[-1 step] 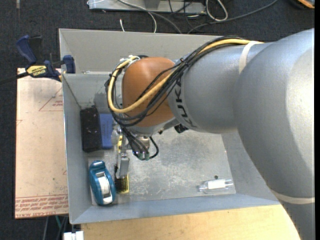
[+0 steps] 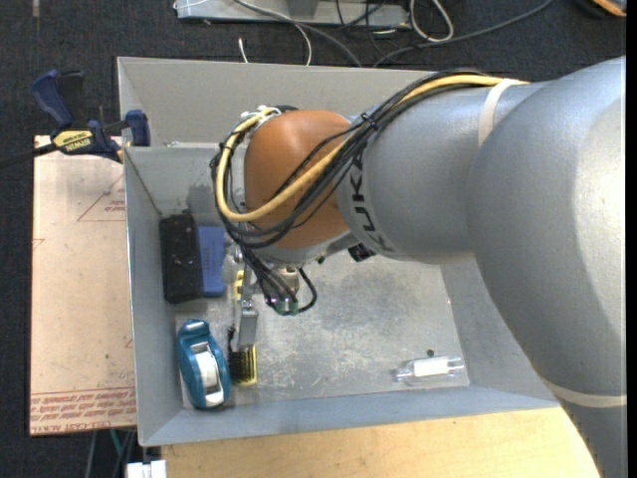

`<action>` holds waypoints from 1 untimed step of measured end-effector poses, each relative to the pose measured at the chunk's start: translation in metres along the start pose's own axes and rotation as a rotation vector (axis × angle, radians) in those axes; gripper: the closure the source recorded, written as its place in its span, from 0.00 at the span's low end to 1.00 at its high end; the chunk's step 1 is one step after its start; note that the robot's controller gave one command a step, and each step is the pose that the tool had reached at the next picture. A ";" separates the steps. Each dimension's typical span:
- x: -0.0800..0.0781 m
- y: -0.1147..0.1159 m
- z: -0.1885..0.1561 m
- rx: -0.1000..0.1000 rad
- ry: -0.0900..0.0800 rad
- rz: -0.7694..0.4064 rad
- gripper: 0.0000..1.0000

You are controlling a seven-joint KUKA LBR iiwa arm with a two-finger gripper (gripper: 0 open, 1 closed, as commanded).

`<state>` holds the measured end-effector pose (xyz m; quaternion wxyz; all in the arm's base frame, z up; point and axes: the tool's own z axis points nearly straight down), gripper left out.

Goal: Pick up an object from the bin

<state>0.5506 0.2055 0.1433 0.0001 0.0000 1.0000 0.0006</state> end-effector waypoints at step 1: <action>0.018 -0.008 0.046 -0.002 -0.003 -0.302 0.00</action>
Offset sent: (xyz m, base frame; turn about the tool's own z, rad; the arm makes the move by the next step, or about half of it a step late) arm -0.0418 -0.0079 -0.0228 -0.5880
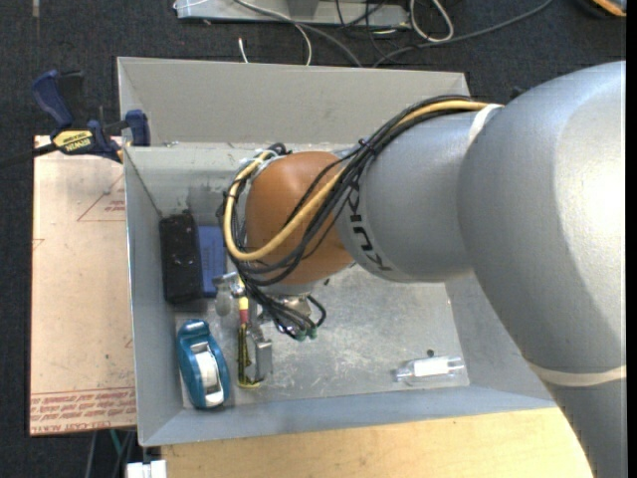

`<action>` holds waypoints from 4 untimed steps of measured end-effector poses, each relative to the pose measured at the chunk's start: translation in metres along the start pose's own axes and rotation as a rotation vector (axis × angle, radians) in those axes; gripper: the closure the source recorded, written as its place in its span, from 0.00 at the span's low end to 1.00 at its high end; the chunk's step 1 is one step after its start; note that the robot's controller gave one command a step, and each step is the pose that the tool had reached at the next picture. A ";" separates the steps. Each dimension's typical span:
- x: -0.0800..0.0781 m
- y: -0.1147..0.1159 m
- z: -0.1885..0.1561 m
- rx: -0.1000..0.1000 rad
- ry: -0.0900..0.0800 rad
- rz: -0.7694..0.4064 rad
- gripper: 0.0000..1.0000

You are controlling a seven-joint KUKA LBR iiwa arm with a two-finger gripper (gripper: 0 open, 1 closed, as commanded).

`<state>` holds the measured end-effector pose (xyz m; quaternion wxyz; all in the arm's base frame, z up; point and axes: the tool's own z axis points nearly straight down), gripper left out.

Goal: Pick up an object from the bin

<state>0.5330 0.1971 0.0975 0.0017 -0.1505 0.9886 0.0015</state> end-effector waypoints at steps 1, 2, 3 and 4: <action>0.012 0.003 0.013 0.001 0.005 -0.189 0.00; 0.011 -0.004 0.002 -0.002 0.003 -0.580 0.00; 0.018 -0.015 0.027 -0.001 -0.002 -0.666 0.00; 0.015 -0.006 0.021 0.012 -0.021 -1.205 1.00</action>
Offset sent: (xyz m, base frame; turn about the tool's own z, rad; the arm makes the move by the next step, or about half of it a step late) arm -0.0086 -0.0127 0.0025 -0.7251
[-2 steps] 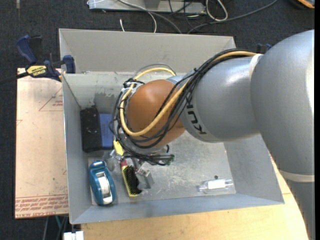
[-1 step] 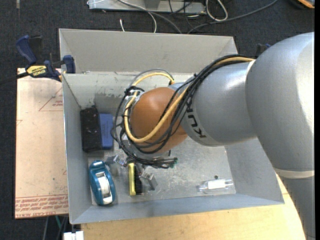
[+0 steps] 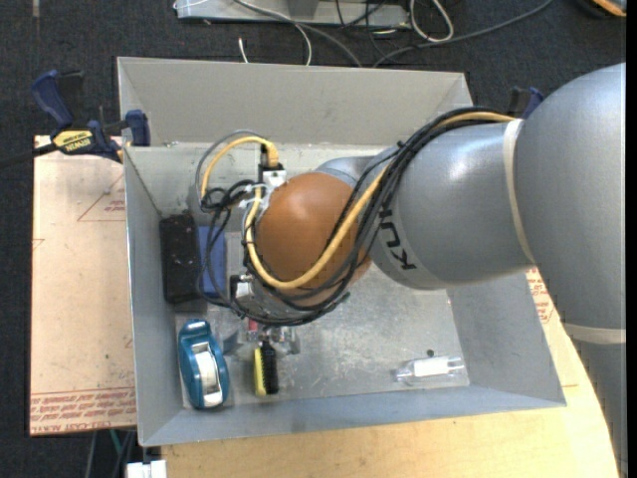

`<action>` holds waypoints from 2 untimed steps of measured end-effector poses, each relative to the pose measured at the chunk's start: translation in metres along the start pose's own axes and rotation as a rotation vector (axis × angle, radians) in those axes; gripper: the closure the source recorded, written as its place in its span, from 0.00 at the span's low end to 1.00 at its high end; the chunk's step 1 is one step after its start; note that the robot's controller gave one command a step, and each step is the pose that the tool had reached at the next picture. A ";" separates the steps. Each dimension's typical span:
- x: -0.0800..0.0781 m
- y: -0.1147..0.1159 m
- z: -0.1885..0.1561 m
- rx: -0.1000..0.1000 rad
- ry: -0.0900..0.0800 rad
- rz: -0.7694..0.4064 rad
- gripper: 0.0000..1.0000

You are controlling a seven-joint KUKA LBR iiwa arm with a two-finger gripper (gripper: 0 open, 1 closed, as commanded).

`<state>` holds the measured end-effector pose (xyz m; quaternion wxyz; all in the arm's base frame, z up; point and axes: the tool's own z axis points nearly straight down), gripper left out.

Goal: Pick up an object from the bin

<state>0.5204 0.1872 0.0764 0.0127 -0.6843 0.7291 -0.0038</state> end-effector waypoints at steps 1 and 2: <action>0.000 0.002 0.002 -0.007 0.003 -0.001 1.00; -0.001 0.003 -0.006 -0.009 0.001 0.001 1.00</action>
Offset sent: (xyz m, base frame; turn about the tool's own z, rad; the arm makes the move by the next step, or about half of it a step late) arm -0.0020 -0.0002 0.0143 -0.0010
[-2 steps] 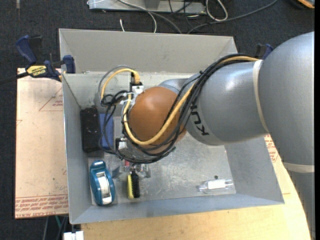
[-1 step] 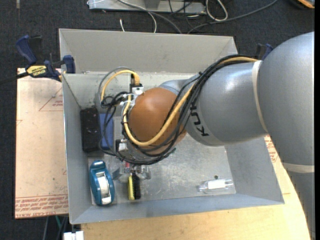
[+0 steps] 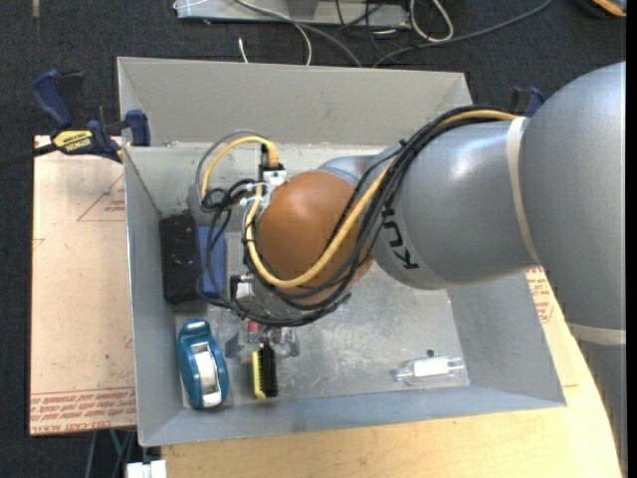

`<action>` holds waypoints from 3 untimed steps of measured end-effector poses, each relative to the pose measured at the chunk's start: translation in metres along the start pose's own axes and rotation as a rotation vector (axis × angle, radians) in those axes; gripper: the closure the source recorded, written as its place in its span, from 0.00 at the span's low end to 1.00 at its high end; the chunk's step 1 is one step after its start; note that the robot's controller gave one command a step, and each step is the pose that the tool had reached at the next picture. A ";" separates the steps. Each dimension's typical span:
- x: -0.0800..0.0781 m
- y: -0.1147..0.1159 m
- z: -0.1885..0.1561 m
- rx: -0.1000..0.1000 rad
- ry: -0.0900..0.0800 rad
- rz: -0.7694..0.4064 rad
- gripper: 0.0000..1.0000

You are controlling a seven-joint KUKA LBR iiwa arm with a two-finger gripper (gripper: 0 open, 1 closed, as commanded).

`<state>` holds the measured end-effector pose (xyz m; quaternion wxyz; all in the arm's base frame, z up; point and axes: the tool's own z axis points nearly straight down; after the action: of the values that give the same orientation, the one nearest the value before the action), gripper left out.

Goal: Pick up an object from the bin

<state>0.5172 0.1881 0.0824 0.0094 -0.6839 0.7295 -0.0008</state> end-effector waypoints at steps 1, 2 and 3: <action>0.000 0.001 -0.023 -0.004 0.000 0.002 1.00; -0.001 0.000 -0.041 -0.001 -0.001 0.003 1.00; -0.001 0.000 -0.049 0.000 -0.003 0.006 1.00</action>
Offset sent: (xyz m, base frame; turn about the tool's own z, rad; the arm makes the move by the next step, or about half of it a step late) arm -0.0017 -0.0001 0.0156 0.0013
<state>0.5169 0.1889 0.1310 0.0102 -0.6819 0.7314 0.0003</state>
